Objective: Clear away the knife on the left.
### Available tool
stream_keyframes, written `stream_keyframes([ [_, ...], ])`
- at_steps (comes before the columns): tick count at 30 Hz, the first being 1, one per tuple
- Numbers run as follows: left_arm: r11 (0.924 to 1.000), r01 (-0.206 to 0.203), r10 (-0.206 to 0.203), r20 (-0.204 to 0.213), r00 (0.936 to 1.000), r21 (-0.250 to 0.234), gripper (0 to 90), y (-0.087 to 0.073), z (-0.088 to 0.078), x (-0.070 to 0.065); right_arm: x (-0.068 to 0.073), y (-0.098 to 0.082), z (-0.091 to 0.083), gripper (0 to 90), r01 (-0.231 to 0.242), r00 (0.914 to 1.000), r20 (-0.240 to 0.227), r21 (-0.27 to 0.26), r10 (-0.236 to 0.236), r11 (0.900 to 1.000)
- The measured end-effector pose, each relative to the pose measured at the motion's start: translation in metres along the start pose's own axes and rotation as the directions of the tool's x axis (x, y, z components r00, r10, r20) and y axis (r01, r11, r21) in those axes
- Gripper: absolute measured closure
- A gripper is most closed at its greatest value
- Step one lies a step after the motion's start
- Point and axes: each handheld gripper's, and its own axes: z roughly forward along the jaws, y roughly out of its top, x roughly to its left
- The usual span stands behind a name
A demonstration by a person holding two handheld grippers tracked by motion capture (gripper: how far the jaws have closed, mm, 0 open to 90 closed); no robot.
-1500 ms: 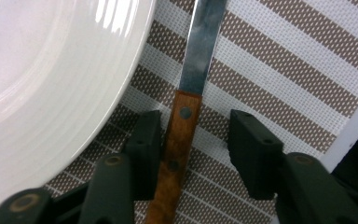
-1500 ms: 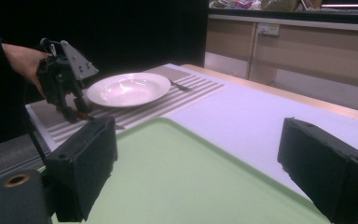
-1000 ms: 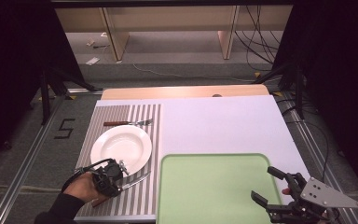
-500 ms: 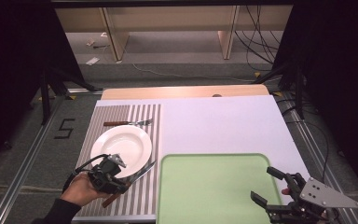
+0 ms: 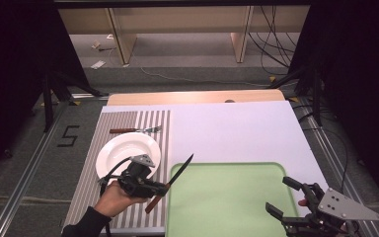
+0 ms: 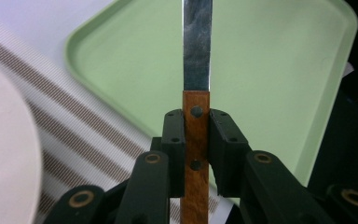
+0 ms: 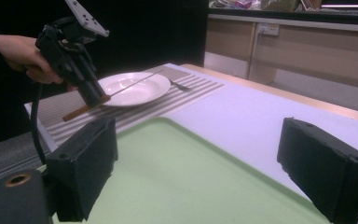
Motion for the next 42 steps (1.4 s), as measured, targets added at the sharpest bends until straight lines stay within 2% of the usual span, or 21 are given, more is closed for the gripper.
stream_keyframes([
  [5,0.9999,-0.005,0.005,0.011,0.9999,0.014,76.9,0.006,0.008,-0.004,0.000,0.000,0.000,13.3,0.001,1.0000,-0.001,0.002,-0.001,1.000],
  [10,0.9999,-0.007,0.007,-0.003,1.0000,-0.014,76.9,0.011,0.014,-0.005,0.000,0.000,0.000,13.3,0.001,1.0000,-0.001,0.002,-0.001,1.000],
  [14,0.9996,-0.024,0.024,0.005,0.9997,0.015,76.9,0.015,0.021,-0.010,0.001,0.000,0.000,13.3,0.001,1.0000,-0.004,0.007,-0.001,1.000],
  [15,0.9993,-0.030,0.029,0.008,0.9995,0.021,76.9,0.016,0.023,-0.011,0.001,0.000,0.000,13.3,0.001,1.0000,-0.004,0.007,-0.001,1.000],
  [16,0.9964,-0.079,0.078,0.011,0.9969,0.032,76.9,0.021,0.028,-0.011,0.000,0.000,0.000,13.3,0.001,1.0000,-0.003,0.006,-0.001,1.000],
  [17,0.9964,-0.079,0.078,0.011,0.9969,0.032,76.8,0.021,0.028,-0.011,0.000,0.000,0.000,13.3,0.001,1.0000,-0.003,0.006,-0.001,1.000],
  [18,0.9938,-0.103,0.103,0.015,0.9946,0.040,76.8,0.024,0.031,-0.010,0.000,0.000,0.000,13.3,0.001,1.0000,-0.004,0.006,-0.001,1.000],
  [20,0.9943,-0.092,0.091,0.022,0.9956,0.054,76.9,0.026,0.035,-0.013,0.000,0.000,0.000,13.3,0.001,1.0000,-0.004,0.007,-0.001,1.000],
  [21,0.9930,-0.099,0.098,0.023,0.9949,0.063,76.9,0.027,0.038,-0.013,0.000,0.000,0.000,13.3,0.001,1.0000,-0.004,0.006,-0.001,1.000],
  [22,0.9969,-0.032,0.030,0.017,0.9994,0.073,76.8,0.027,0.041,-0.020,0.000,0.000,0.000,13.3,0.002,1.0000,-0.005,0.005,-0.002,1.000],
  [23,0.9950,-0.037,0.035,0.022,0.9991,0.092,76.8,0.029,0.046,-0.022,0.001,0.000,0.000,13.3,0.001,1.0000,-0.005,0.005,-0.001,1.000],
  [25,0.9946,-0.040,0.037,0.028,0.9989,0.096,76.9,0.029,0.049,-0.024,0.000,0.000,0.000,13.3,0.002,1.0000,-0.005,0.006,-0.002,1.000],
  [26,0.9942,-0.042,0.037,0.048,0.9981,0.099,76.8,0.029,0.053,-0.027,0.000,0.000,0.000,13.3,0.002,1.0000,-0.006,0.006,-0.002,1.000],
  [31,0.9915,-0.039,0.028,0.088,0.9957,0.124,76.8,0.026,0.064,-0.033,0.001,0.000,-0.001,13.4,0.001,1.0000,-0.006,0.002,-0.001,1.000],
  [35,0.9885,-0.037,0.022,0.100,0.9947,0.147,76.8,0.024,0.071,-0.036,0.001,0.000,0.000,13.4,-0.001,1.0000,-0.007,0.004,0.001,1.000],
  [37,0.9865,-0.022,0.003,0.115,0.9934,0.162,76.8,0.022,0.078,-0.038,0.001,0.000,0.000,13.4,0.002,0.9999,-0.011,0.004,-0.002,1.000],
  [41,0.9835,-0.008,-0.013,0.115,0.9933,0.181,76.8,0.020,0.084,-0.040,0.001,0.000,0.000,13.4,0.002,1.0000,-0.009,0.005,-0.002,1.000],
  [42,0.9801,-0.013,-0.009,0.111,0.9937,0.198,76.8,0.019,0.086,-0.041,0.001,0.000,0.000,13.4,0.000,0.9999,-0.011,0.006,0.000,1.000],
])
